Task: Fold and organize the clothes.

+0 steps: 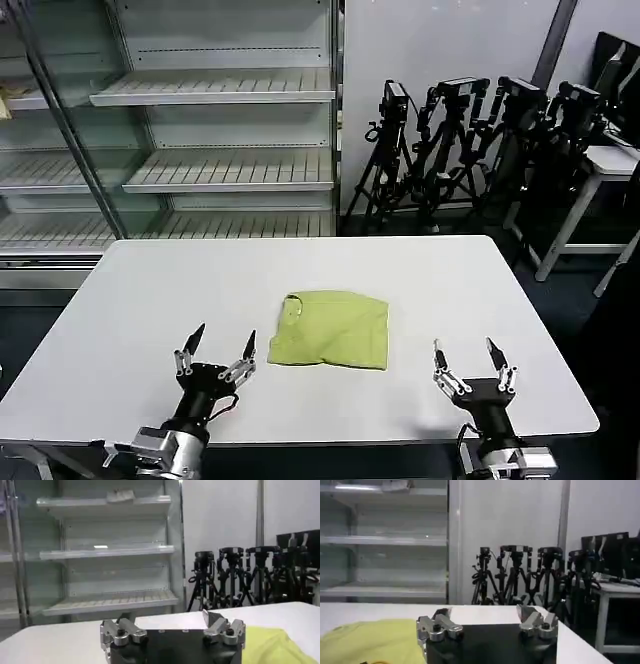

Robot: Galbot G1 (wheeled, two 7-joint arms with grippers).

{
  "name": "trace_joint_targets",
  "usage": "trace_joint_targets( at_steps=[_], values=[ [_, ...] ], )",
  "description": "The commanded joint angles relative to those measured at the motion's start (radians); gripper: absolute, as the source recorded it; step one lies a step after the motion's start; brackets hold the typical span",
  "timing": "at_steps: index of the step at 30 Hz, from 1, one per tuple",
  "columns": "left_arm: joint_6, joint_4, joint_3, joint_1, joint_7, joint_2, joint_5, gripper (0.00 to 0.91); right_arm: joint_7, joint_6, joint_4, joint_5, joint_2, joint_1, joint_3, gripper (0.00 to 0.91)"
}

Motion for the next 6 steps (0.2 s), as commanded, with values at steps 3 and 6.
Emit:
trace_joint_targets(
  at_steps=[3, 6],
  values=[
    [0.034, -0.06, -0.073, 0.061, 0.045, 0.002, -0.071, 0.907, -0.017, -0.052, 0.048, 0.046, 0.003, -0.03, 0.005, 0.907],
    [0.037, -0.055, -0.082, 0.06, 0.057, 0.007, -0.076, 0.907, -0.019, -0.057, 0.05, 0.042, 0.006, -0.026, 0.026, 0.907]
  ],
)
